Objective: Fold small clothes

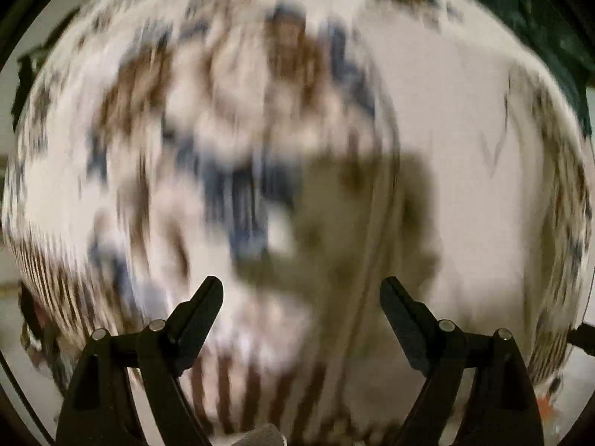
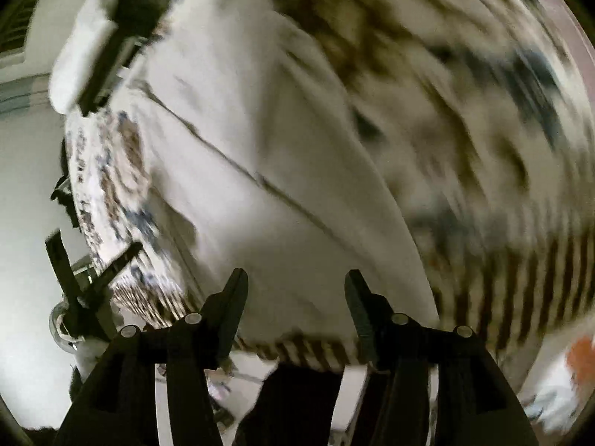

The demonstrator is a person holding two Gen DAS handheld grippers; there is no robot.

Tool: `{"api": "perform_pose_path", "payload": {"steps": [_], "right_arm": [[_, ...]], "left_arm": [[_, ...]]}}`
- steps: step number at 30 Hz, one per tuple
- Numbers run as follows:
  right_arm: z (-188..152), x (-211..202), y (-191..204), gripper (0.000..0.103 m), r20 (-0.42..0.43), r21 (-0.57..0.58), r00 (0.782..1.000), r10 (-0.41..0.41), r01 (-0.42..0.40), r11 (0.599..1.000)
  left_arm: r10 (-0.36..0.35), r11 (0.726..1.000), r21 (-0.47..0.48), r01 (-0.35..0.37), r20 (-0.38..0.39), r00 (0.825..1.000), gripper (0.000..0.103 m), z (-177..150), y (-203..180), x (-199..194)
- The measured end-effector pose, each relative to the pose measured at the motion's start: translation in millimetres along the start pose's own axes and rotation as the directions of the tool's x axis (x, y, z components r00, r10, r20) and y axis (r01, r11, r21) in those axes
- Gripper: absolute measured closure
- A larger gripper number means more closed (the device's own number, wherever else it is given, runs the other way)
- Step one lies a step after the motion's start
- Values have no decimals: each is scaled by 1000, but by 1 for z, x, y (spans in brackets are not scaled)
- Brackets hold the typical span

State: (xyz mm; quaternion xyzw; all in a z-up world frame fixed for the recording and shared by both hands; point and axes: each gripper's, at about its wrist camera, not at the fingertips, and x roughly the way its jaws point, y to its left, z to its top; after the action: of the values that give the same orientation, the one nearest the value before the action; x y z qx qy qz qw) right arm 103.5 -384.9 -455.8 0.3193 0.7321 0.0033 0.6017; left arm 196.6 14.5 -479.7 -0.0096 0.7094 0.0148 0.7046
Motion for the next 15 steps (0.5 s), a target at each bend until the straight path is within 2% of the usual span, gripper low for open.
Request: {"api": "perform_pose_path", "payload": {"steps": [4,7,9,11,13,14,15], "right_arm": [[-45,14,-62,46,-17,77,997,-80,81,994],[-57,29,-96,46,-7,93,994,-113,113,989],[-60,40,-114,46,-11,99,994,-106,106,989],[-59,52,-124,46,-20,98,996,-92,93,991],[-62,62,-130,46,-29,95,998,-52,55,994],[-60,70,-129,46,-29,93,999,-37,40,995],[-56,81,-124,46,-26,94,999,-20,23,995]], "left_arm": [[-17,998,-68,7,-138,990,16,-70,2,36],[-49,995,-96,34,-160,986,19,-98,-1,53],[-90,991,-108,72,-163,983,19,-108,-3,63],[-129,987,-111,112,-166,978,24,-113,-5,69],[-160,985,-90,148,-147,976,57,-116,-10,70],[-166,985,-77,156,-141,976,66,-120,-14,69],[-173,984,-67,166,-133,976,86,-120,-17,67]]}}
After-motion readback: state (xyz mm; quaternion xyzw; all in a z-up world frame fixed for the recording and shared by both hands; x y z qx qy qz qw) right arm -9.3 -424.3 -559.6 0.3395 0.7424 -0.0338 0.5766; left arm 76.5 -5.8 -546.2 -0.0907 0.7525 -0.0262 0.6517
